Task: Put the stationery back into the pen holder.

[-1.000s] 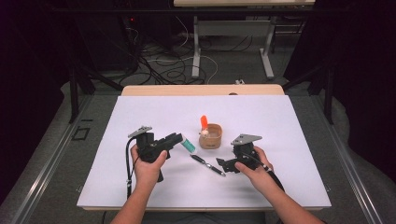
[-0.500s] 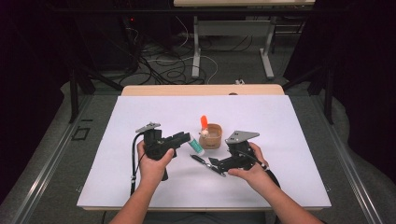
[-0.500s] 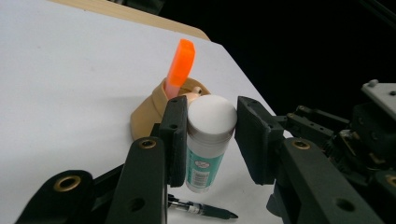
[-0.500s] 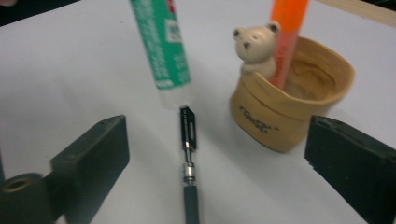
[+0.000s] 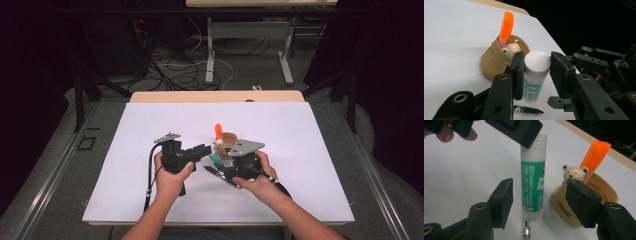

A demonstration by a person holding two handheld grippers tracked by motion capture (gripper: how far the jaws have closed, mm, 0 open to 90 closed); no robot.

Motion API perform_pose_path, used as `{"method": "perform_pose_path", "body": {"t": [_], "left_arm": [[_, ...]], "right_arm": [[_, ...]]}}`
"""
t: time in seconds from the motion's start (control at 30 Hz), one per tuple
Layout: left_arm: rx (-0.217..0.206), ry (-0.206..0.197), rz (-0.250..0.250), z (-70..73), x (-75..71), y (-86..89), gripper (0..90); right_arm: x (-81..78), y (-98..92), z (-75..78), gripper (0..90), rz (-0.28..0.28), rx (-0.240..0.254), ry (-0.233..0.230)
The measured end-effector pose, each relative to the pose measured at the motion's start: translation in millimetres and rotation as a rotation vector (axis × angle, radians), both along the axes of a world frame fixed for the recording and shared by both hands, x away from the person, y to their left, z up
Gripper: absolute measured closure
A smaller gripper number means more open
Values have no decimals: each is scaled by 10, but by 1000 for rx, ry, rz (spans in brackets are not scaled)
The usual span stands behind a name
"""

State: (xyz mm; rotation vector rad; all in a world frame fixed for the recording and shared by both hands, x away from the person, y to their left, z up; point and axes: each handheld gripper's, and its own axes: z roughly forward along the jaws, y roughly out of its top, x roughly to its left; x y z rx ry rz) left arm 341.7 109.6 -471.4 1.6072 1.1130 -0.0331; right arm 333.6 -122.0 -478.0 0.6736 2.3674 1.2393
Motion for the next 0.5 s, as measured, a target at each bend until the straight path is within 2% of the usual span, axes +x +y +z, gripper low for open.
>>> {"method": "perform_pose_path", "body": {"t": [0.07, 0.1, 0.17, 0.3, 0.5], "left_arm": [[2, 0, -5, 1, 0, -11, 651], [3, -2, -6, 3, -1, -18, 651], [0, 2, -7, 11, -7, -36, 650], [-2, -2, -12, 22, -13, -64, 650], [7, -1, -24, 34, -25, -86, 650]], "right_arm": [[6, 29, -1, 412, -2, 11, 2], [7, 44, 4, 419, 3, 3, 14], [16, 79, -3, 432, 6, 1, 9], [38, 133, 0, 457, 13, 2, 39], [79, 197, 32, 542, 15, -5, 63]]}}
